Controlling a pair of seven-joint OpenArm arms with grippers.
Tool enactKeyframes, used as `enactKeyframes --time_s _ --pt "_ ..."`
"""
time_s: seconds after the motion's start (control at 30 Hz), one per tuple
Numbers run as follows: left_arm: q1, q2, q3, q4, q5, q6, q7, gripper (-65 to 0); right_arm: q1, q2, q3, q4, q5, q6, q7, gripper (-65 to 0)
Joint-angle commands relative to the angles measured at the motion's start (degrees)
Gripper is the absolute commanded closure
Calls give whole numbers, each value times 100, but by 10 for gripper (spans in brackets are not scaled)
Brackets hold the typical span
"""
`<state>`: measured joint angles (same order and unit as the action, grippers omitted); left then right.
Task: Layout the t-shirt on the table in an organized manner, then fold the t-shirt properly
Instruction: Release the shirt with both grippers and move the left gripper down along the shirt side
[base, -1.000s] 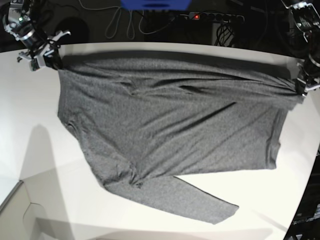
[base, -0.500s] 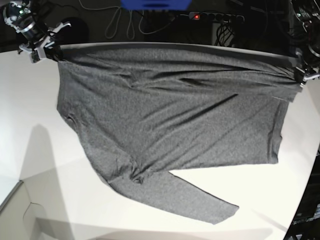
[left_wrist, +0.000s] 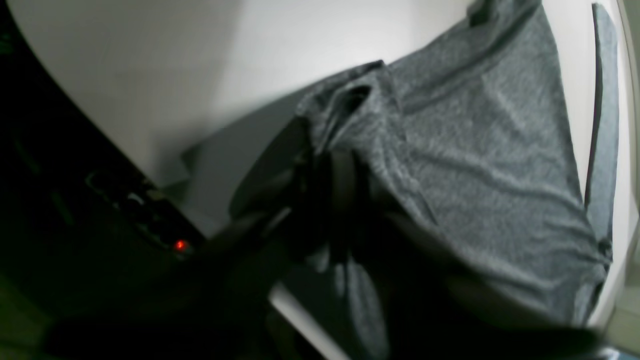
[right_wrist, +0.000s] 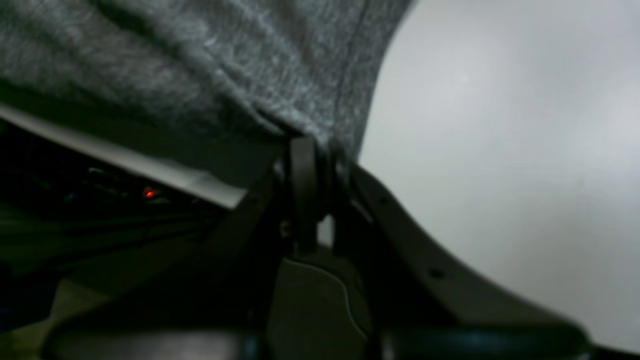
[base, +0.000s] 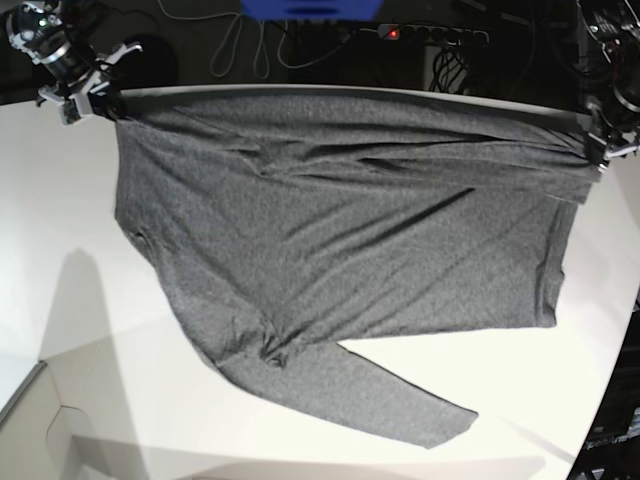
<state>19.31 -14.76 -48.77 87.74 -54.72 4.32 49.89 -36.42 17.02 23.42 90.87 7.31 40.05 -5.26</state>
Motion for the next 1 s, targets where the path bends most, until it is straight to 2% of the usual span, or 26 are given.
enactKeyframes --time_s 0.0,0.07,0.27,0.43,0.57,0.73,0.97 --pt "-28 -119 -94 91 -97 -5 -26 -142 -81 87 54 95 73 -5 143 0" --pt "-28 -102 -208 91 -97 -5 -9 -175 -89 96 54 95 73 -5 143 -18" --pt "-28 -40 -252 100 -97 -5 -44 -178 -169 96 54 95 73 -5 152 -174" --pt "-28 -40 -261 162 -97 -5 -44 -180 -212 96 142 271 73 -5 134 -274" --pt "-45 -31 -551 162 -106 -5 -17 -180 -177 -141 651 394 82 -5 152 -303" --pt "-204 -31 -920 162 -115 -5 0 -180 -72 -185 994 412 100 -5 152 -343" --pt "-678 -84 -1219 162 -97 -5 0 -181 456 -414 1548 386 100 -5 99 -348"
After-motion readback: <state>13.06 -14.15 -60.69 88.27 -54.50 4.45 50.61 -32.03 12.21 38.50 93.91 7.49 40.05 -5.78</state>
